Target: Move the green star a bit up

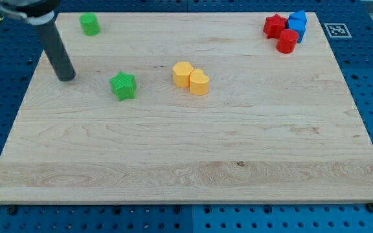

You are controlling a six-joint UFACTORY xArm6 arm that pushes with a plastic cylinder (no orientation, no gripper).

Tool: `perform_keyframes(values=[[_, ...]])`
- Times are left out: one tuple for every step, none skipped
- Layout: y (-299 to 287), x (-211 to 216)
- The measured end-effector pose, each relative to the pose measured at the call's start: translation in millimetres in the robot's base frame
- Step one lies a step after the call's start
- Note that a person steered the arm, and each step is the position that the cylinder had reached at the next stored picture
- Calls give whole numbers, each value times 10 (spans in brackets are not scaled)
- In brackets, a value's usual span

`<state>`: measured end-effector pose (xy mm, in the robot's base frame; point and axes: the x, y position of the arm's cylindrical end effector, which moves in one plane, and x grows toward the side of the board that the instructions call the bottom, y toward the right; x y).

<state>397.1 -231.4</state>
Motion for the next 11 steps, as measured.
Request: perform_keyframes(values=[[31, 78], [459, 448], [601, 538], [620, 476], [815, 420], [1144, 420], [1463, 408], [1588, 259], [1584, 99], [1532, 90], [1387, 90]])
